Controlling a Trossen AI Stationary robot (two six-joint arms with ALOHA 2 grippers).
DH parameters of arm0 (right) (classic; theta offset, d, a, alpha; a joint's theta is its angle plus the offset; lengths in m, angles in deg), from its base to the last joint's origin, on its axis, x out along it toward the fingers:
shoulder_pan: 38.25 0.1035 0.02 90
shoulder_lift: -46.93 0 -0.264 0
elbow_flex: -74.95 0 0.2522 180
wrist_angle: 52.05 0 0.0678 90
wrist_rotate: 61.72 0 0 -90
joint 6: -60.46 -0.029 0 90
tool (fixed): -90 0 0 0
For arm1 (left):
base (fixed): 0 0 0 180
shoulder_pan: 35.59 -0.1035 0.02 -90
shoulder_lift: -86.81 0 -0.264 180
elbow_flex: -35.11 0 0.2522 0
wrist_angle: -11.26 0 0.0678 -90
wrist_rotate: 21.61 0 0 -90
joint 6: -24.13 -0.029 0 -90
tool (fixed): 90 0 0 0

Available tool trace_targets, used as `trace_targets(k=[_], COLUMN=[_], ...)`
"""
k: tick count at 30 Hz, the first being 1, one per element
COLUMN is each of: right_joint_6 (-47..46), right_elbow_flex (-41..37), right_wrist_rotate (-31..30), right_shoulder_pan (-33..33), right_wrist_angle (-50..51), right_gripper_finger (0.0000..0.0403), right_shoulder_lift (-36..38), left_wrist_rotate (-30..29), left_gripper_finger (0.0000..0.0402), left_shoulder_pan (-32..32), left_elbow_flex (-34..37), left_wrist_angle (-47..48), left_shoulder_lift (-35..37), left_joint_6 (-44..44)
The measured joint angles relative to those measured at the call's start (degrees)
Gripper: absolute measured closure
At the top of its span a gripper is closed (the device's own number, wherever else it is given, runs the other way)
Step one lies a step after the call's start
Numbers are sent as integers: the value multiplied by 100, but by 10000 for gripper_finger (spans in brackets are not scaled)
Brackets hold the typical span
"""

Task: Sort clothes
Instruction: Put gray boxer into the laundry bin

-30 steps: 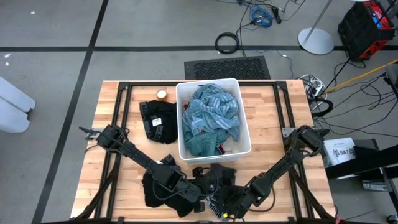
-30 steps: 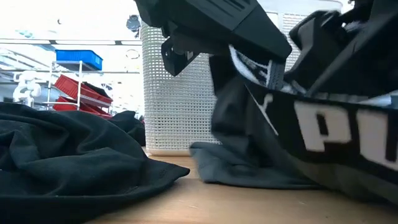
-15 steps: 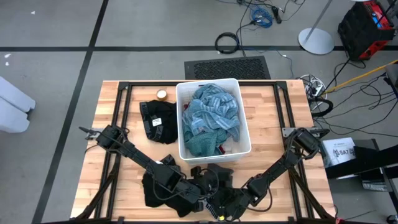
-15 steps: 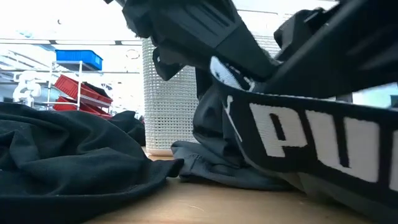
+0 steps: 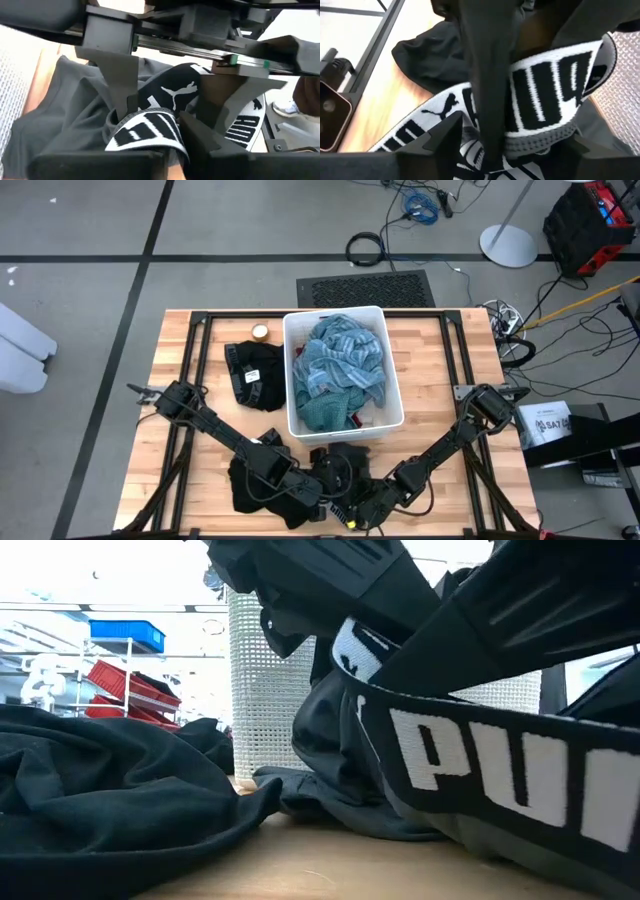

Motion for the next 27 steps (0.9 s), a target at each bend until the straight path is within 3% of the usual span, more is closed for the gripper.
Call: trace_targets(k=[5,9,13,21,27], right_joint_6=[-187,-302,-296,-304,-527], right_elbow_flex=[0,0,0,0,4], right_wrist_rotate=[-2,237,282,279,306], right_shoulder_pan=[0,-4,-9,-9,44], right_wrist_angle=[278,473,469,570,864], right_gripper_finger=[237,313,391,400,401], right_shoulder_lift=[1,1,3,31,213], left_wrist_rotate=[4,72,597,1068,825], left_gripper_finger=[289,245,229,229,229], left_shoulder_pan=[-2,-36,-111,-124,-6], left_elbow_flex=[0,0,0,0,0], left_wrist_angle=[35,441,803,1511,2293], left_shoulder_lift=[0,77,242,694,996], left_joint_6=[-14,377,593,597,898])
